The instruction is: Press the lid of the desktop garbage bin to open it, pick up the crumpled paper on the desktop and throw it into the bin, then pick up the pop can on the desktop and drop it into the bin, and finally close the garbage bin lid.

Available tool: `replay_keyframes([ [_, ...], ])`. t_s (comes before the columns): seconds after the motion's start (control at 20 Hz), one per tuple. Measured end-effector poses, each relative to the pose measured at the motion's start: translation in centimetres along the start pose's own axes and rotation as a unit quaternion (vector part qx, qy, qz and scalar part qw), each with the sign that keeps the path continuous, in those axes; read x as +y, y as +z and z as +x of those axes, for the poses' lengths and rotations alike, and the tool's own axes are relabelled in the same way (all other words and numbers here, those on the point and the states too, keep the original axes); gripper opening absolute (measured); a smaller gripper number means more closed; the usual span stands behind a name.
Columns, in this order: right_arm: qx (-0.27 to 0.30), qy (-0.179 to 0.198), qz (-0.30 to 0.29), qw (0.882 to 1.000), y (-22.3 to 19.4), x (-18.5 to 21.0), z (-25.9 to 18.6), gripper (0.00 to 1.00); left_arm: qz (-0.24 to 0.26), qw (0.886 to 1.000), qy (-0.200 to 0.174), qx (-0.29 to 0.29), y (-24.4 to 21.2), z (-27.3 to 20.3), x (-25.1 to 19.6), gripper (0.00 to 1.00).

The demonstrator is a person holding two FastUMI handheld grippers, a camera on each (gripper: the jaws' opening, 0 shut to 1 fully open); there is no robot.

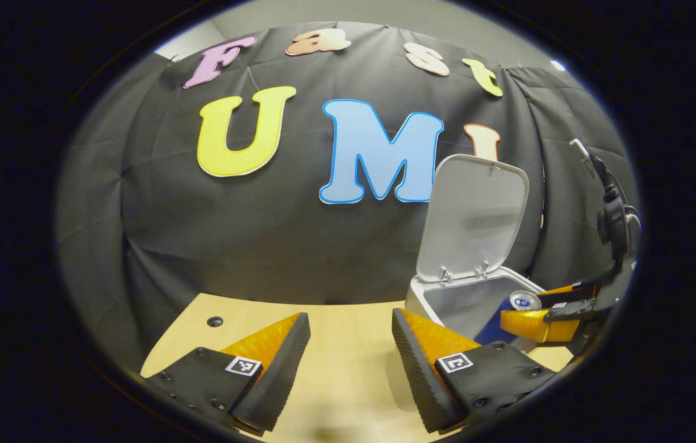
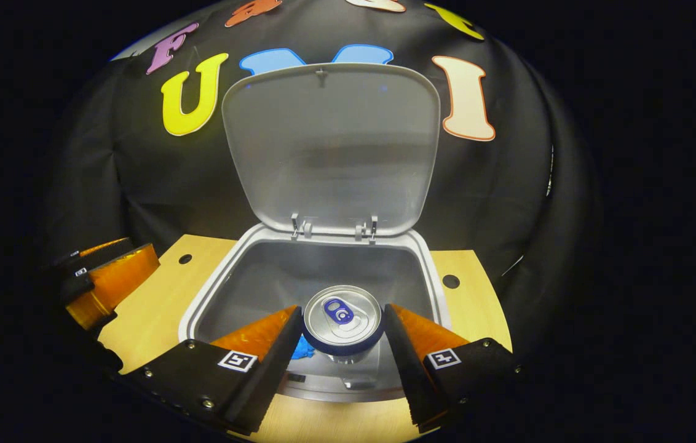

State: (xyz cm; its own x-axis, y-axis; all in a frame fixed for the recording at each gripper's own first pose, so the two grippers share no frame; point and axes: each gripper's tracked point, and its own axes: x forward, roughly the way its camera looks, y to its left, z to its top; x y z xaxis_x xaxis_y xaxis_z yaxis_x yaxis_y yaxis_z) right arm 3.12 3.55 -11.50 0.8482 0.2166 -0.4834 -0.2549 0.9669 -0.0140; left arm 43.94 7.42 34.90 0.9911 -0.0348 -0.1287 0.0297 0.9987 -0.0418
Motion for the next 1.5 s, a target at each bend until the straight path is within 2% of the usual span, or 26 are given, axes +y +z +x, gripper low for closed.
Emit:
replay_keyframes([
  [0.2, 0.003, 0.005, -0.009, 1.0, -0.4, 0.5, 0.0, 0.87, -0.004, 1.0, 0.003, 0.002, -0.1, -0.1, 0.3, 0.9],
  [0.25, 0.001, 0.006, -0.01, 1.0, -0.1, 0.7, 0.0, 0.9, -0.006, 1.0, 0.004, 0.003, -0.2, -0.2, 0.3, 0.9],
  [0.3, 0.002, 0.004, -0.011, 1.0, -0.2, 0.7, -0.1, 0.97, -0.007, 1.0, 0.004, 0.003, -0.2, -0.3, 0.3, 0.9],
  [0.55, -0.012, -0.001, -0.01, 1.0, 0.6, 0.6, -0.7, 0.97, -0.008, 1.0, 0.005, 0.004, -0.3, -0.2, 0.4, 0.9],
  [0.9, -0.07, -0.019, -0.024, 0.997, 5.3, -0.2, -3.6, 0.97, -0.006, 1.0, 0.001, 0.005, -0.3, -0.3, 0.1, 0.9],
  [1.2, -0.137, -0.024, -0.024, 0.99, 10.7, 0.1, -5.9, 0.97, -0.011, 1.0, 0.0, 0.01, -0.7, -0.2, 0.1, 0.9],
  [1.5, -0.187, -0.044, -0.023, 0.981, 14.2, -0.7, -6.8, 0.96, -0.014, 1.0, 0.008, 0.015, -1.3, -0.3, 1.0, 0.89],
])
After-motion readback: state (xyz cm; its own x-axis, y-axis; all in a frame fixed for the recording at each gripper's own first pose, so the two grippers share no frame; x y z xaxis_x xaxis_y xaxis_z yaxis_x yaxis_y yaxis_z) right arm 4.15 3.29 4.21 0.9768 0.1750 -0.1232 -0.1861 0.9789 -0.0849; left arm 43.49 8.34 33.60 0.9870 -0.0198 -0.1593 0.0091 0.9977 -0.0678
